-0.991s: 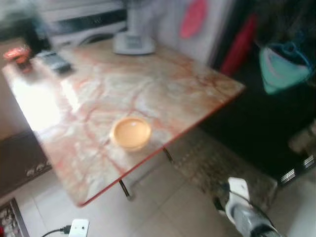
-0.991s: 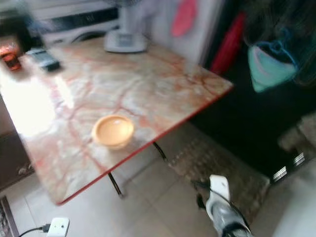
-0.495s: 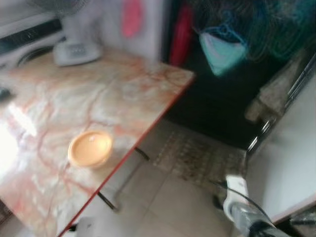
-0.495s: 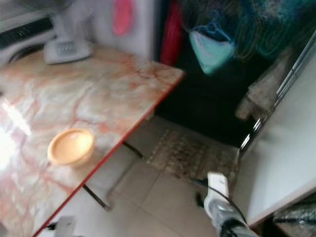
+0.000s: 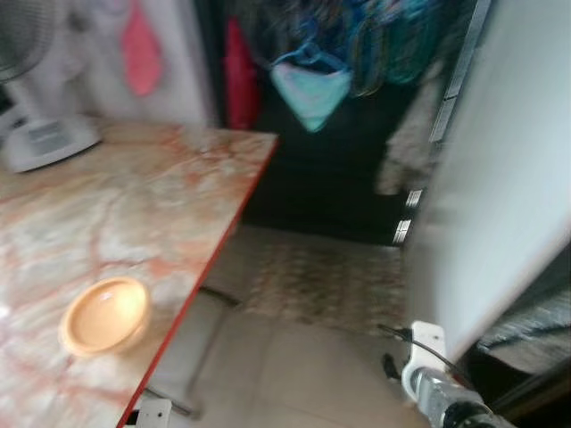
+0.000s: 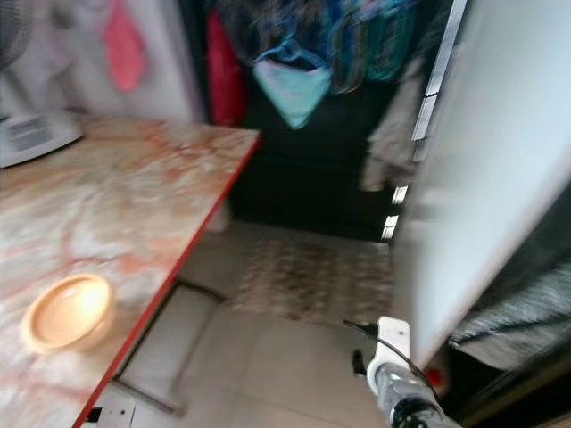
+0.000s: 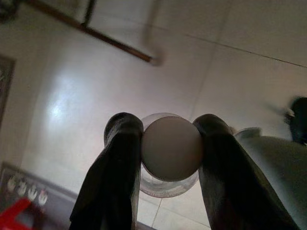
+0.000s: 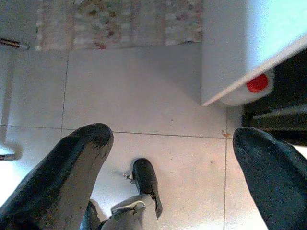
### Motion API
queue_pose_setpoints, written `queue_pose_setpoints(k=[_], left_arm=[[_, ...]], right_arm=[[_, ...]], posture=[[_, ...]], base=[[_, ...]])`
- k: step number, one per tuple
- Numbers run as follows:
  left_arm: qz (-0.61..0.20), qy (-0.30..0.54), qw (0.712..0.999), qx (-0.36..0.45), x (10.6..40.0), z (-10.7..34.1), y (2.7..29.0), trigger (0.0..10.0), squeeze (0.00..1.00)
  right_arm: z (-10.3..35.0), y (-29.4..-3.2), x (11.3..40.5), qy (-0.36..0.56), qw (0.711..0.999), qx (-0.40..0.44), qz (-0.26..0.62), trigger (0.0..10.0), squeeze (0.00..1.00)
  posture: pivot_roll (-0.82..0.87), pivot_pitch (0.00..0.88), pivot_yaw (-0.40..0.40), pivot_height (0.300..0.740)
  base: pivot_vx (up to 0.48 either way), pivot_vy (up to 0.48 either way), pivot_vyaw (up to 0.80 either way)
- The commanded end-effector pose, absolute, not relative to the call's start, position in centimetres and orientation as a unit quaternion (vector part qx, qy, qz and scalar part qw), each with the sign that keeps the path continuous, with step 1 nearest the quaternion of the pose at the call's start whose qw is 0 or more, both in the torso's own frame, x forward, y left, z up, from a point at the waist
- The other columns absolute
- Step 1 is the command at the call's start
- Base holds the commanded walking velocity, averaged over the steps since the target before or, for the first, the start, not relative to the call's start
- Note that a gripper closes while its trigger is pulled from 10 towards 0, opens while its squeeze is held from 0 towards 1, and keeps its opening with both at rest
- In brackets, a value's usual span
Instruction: Restocking fridge
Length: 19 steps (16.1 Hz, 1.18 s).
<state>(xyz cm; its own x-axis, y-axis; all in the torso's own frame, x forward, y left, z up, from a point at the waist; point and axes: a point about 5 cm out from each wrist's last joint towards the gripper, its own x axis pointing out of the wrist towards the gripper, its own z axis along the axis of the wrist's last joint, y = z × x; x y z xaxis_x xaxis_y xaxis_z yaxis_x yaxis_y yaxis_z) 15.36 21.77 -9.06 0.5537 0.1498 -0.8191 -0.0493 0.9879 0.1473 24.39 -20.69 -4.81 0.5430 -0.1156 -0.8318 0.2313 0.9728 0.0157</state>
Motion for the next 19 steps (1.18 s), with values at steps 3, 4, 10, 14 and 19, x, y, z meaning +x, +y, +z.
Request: queue_pose_setpoints(k=[3, 4, 10, 14, 19], left_arm=[[0.063, 0.475, 0.877, 0.038, 14.6, -9.4, 21.4, 10.0, 0.00], [0.065, 0.477, 0.876, 0.037, 14.4, -9.5, 21.4, 10.0, 0.00], [0.063, 0.477, 0.876, 0.039, 14.0, -9.6, 21.5, 10.0, 0.00], [0.067, 0.477, 0.876, 0.038, 14.0, -9.6, 21.6, 10.0, 0.00], [0.068, 0.473, 0.878, 0.029, 14.0, -9.6, 21.0, 10.0, 0.00]], right_arm=[[-4.7, -21.0, 24.5, 0.468, 0.878, 0.041, -0.093, 10.0, 0.00], [-4.7, -21.1, 24.4, 0.470, 0.877, 0.040, -0.095, 10.0, 0.00], [-4.9, -21.3, 24.1, 0.467, 0.877, 0.046, -0.104, 10.0, 0.00], [-4.9, -21.3, 24.0, 0.477, 0.873, 0.036, -0.096, 10.0, 0.00], [-4.8, -21.7, 24.0, 0.478, 0.874, 0.022, -0.089, 10.0, 0.00]], posture=[[-0.10, 0.000, 0.056, 0.740], [-0.09, 0.000, 0.048, 0.740], [-0.09, 0.000, 0.048, 0.740], [-0.09, 0.000, 0.049, 0.740], [-0.11, 0.000, 0.023, 0.740]], base=[[0.000, 0.000, 0.00], [0.000, 0.000, 0.00], [0.000, -0.183, 0.00], [0.000, -0.143, -0.50], [0.000, 0.000, -0.60]])
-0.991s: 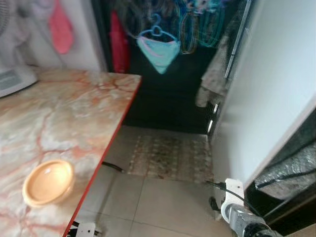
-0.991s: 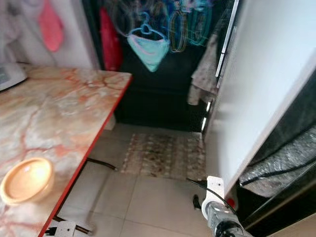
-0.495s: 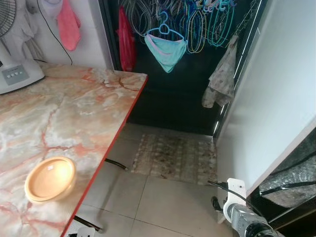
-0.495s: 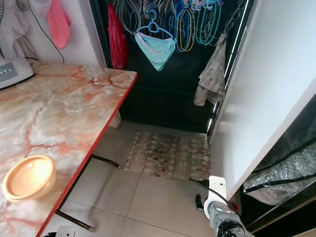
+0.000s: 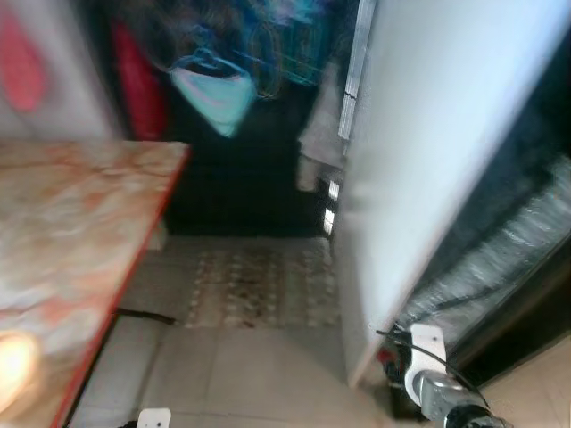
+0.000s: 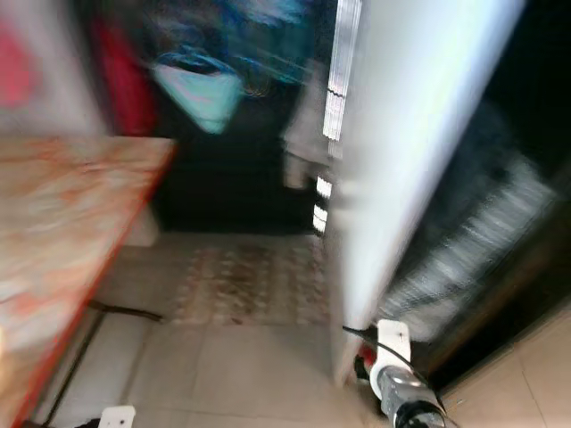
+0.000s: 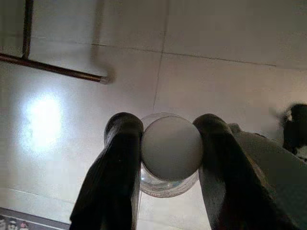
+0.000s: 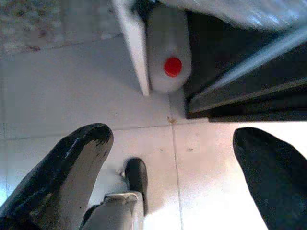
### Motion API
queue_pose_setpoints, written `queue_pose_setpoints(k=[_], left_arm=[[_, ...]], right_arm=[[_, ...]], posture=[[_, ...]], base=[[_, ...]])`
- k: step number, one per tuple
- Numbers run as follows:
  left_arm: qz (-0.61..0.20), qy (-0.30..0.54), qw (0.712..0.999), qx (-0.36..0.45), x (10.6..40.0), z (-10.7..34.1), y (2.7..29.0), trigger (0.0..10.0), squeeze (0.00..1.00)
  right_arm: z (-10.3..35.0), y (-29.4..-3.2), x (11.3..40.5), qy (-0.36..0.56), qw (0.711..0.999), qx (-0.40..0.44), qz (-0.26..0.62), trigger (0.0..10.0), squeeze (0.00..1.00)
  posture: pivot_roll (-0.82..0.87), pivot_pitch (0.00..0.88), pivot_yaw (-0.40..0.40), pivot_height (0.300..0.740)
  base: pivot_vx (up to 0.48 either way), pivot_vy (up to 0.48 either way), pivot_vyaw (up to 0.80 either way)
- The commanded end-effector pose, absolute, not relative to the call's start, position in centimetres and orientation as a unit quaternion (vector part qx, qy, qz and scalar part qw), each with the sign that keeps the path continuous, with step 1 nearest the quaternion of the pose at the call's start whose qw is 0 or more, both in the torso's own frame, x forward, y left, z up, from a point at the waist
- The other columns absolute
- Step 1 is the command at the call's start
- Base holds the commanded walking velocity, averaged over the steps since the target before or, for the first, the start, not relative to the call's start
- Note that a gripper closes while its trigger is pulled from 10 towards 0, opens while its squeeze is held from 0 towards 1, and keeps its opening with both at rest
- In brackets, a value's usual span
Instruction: Restocking fridge
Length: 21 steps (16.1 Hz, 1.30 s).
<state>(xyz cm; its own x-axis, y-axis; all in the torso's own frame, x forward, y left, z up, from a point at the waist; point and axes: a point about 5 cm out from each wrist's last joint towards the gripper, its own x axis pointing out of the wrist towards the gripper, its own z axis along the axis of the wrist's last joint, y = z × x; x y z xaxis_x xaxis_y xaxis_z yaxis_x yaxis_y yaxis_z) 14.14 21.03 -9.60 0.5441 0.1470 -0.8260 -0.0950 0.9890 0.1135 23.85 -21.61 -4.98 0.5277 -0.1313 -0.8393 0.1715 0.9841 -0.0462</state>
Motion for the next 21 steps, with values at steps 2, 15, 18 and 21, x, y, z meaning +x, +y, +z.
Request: queue_pose_setpoints(k=[2, 15, 18, 21], left_arm=[[0.076, 0.474, 0.877, 0.012, 13.9, -9.8, 20.2, 10.0, 0.00], [0.069, 0.476, 0.877, 0.017, 13.9, -9.8, 20.3, 10.0, 0.00], [0.066, 0.476, 0.877, 0.022, 14.0, -9.8, 20.5, 10.0, 0.00], [0.066, 0.477, 0.876, 0.027, 14.0, -9.7, 21.0, 10.0, 0.00]], right_arm=[[-4.8, -22.3, 23.9, 0.479, 0.873, 0.007, -0.085, 10.0, 0.00], [-4.8, -22.3, 23.9, 0.483, 0.872, 0.008, -0.086, 10.0, 0.00], [-4.8, -22.1, 23.9, 0.482, 0.872, 0.013, -0.086, 10.0, 0.00], [-4.9, -21.7, 24.0, 0.481, 0.872, 0.019, -0.086, 10.0, 0.00]], posture=[[-0.09, 0.000, 0.004, 0.740], [-0.09, 0.000, 0.008, 0.740], [-0.09, 0.000, 0.018, 0.740], [-0.08, 0.000, 0.031, 0.740]], base=[[0.000, 0.000, -0.76], [0.000, 0.000, -0.71], [0.000, 0.000, -0.77], [0.000, 0.000, -0.45]])
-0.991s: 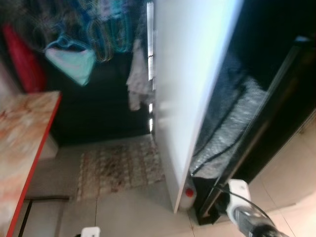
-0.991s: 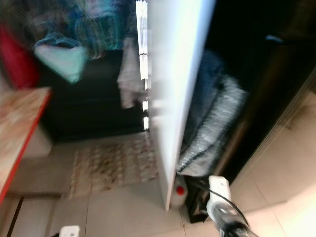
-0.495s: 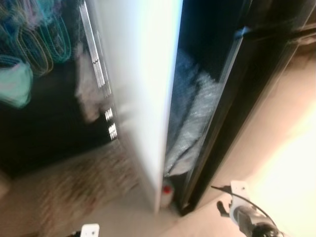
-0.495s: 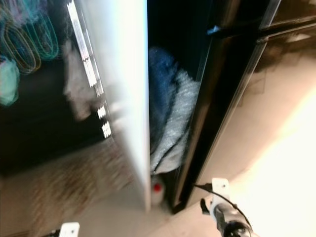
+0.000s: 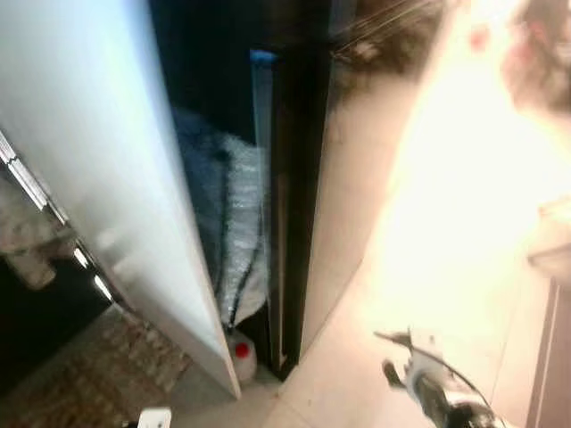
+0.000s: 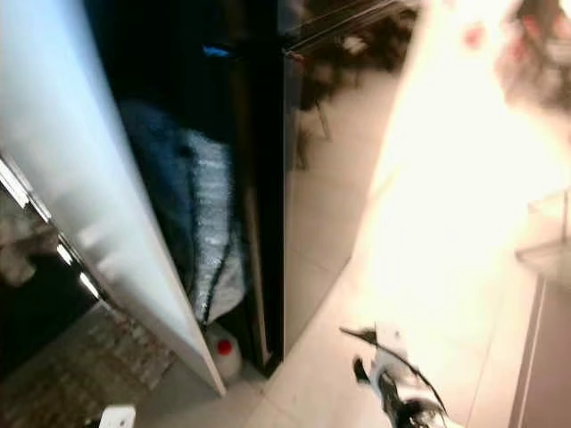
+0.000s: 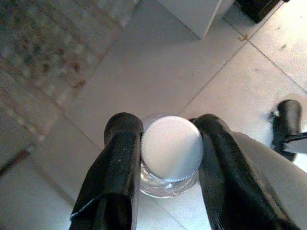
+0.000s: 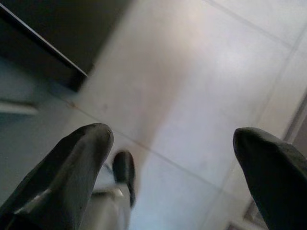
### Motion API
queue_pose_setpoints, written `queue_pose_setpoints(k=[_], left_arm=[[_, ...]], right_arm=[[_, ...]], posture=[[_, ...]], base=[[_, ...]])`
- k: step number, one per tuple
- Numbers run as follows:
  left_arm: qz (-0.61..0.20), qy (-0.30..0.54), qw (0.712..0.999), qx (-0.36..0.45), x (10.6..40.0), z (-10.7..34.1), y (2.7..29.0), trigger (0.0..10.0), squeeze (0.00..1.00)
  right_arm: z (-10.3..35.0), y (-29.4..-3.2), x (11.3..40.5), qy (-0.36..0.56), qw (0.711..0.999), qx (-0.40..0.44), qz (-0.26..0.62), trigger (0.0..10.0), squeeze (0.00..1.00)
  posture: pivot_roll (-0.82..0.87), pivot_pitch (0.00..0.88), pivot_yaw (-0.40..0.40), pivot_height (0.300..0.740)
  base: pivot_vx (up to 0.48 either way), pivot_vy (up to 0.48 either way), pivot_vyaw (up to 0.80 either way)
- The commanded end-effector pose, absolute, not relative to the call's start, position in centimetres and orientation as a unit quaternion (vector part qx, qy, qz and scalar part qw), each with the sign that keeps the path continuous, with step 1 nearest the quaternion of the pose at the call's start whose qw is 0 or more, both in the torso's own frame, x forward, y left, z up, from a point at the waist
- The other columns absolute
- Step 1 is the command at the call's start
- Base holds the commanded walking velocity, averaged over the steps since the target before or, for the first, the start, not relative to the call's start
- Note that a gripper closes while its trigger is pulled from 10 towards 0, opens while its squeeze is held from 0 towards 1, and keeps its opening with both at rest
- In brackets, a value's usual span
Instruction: Restocking fridge
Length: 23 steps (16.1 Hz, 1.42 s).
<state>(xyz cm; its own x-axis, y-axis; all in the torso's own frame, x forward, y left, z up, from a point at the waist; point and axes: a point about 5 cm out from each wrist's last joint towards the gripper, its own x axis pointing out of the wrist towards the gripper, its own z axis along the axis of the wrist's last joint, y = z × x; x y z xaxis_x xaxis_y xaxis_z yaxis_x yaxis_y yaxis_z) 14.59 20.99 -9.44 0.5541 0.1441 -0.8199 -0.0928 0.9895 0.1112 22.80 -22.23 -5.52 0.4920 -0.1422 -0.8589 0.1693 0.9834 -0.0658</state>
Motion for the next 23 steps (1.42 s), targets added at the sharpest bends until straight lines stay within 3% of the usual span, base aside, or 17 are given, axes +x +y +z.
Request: queue_pose_setpoints(k=[1, 6, 13, 23], left_arm=[[0.066, 0.477, 0.876, 0.029, 14.02, -9.64, 21.11, 10.0, 0.00], [0.058, 0.477, 0.876, 0.037, 14.00, -9.53, 21.73, 10.0, 0.00], [0.061, 0.473, 0.878, 0.033, 14.14, -9.52, 21.46, 10.0, 0.00], [0.060, 0.478, 0.876, 0.031, 13.91, -9.61, 21.50, 10.0, 0.00]], right_arm=[[-4.87, -21.67, 24.00, 0.481, 0.873, 0.017, -0.086, 10.0, 0.00], [-4.98, -21.21, 23.98, 0.481, 0.872, 0.022, -0.087, 10.0, 0.00], [-4.91, -21.43, 24.02, 0.482, 0.872, 0.009, -0.086, 10.0, 0.00], [-4.96, -21.41, 23.97, 0.474, 0.874, 0.026, -0.102, 10.0, 0.00]], posture=[[-0.08, 0.000, 0.037, 0.740], [-0.10, 0.000, 0.056, 0.740], [-0.08, 0.000, 0.042, 0.740], [-0.09, 0.000, 0.050, 0.740]], base=[[0.000, 0.000, 0.00], [0.000, 0.000, -0.08], [0.000, 0.000, -0.77], [0.000, 0.070, 0.00]])
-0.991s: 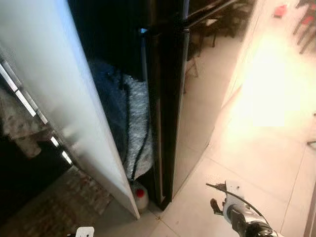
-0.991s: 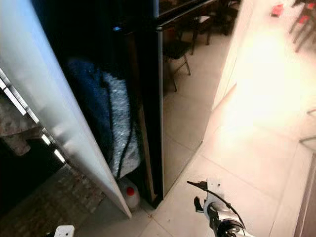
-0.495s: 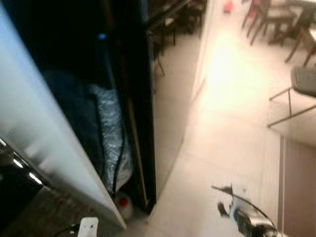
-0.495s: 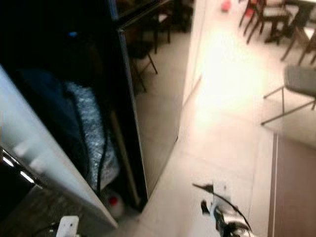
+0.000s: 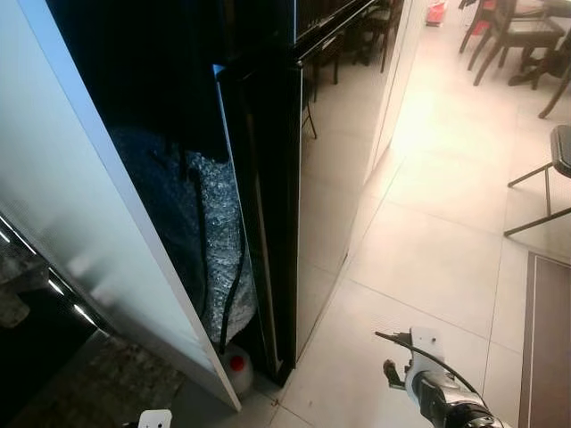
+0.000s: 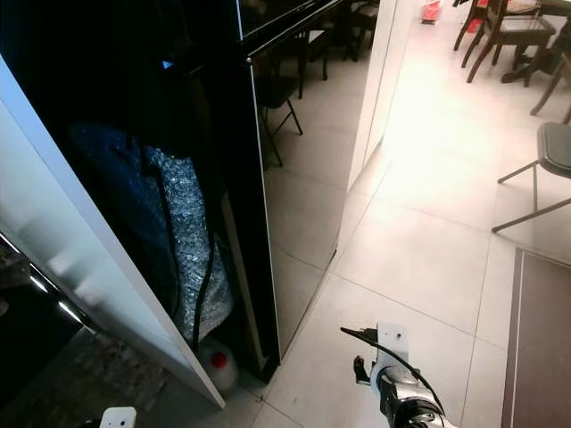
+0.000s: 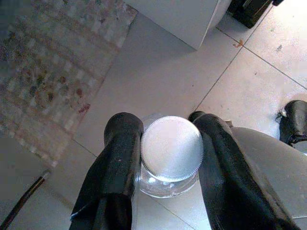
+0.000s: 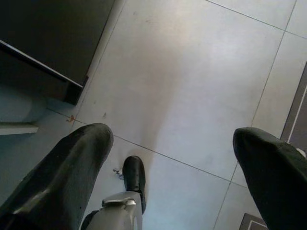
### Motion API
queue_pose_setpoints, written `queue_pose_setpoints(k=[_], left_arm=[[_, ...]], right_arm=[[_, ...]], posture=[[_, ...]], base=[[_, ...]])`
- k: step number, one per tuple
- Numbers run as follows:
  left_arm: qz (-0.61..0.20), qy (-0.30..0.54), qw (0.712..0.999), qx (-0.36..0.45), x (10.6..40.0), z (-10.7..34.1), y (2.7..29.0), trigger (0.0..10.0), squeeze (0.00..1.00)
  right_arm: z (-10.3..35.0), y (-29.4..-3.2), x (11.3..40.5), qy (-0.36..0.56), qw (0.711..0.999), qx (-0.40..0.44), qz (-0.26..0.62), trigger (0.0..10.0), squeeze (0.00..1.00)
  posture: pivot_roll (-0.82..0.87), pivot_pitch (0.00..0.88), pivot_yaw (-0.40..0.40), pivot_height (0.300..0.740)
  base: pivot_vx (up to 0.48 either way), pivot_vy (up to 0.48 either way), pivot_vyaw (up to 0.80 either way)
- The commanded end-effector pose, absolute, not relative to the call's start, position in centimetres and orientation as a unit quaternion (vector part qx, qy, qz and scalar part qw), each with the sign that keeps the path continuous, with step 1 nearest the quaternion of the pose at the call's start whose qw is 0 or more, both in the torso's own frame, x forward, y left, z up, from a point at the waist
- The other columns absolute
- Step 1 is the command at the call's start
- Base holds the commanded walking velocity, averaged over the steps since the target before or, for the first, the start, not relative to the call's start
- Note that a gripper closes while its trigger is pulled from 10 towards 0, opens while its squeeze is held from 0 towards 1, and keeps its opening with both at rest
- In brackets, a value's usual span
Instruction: Restocking fridge
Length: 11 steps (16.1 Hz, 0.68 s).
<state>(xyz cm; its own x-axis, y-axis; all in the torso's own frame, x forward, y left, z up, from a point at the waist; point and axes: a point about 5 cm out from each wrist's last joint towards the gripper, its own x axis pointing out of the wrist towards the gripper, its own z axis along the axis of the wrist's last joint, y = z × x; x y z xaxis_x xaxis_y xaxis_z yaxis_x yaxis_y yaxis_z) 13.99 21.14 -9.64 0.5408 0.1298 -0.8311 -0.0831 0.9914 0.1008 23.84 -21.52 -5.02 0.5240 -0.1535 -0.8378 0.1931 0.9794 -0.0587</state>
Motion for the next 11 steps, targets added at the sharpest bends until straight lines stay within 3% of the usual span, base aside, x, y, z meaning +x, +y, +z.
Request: queue_pose_setpoints(k=[1, 11], left_arm=[[0.059, 0.478, 0.876, 0.031, 13.89, -9.61, 21.50, 10.0, 0.00], [0.059, 0.477, 0.876, 0.029, 13.93, -9.62, 21.37, 10.0, 0.00]], right_arm=[[-4.97, -21.43, 23.95, 0.475, 0.874, 0.026, -0.102, 10.0, 0.00], [-4.88, -21.52, 24.06, 0.468, 0.877, 0.030, -0.105, 10.0, 0.00]], posture=[[-0.09, 0.000, 0.048, 0.740], [-0.08, 0.000, 0.044, 0.740]], base=[[0.000, 0.371, 0.00], [0.000, 0.366, 0.00]])
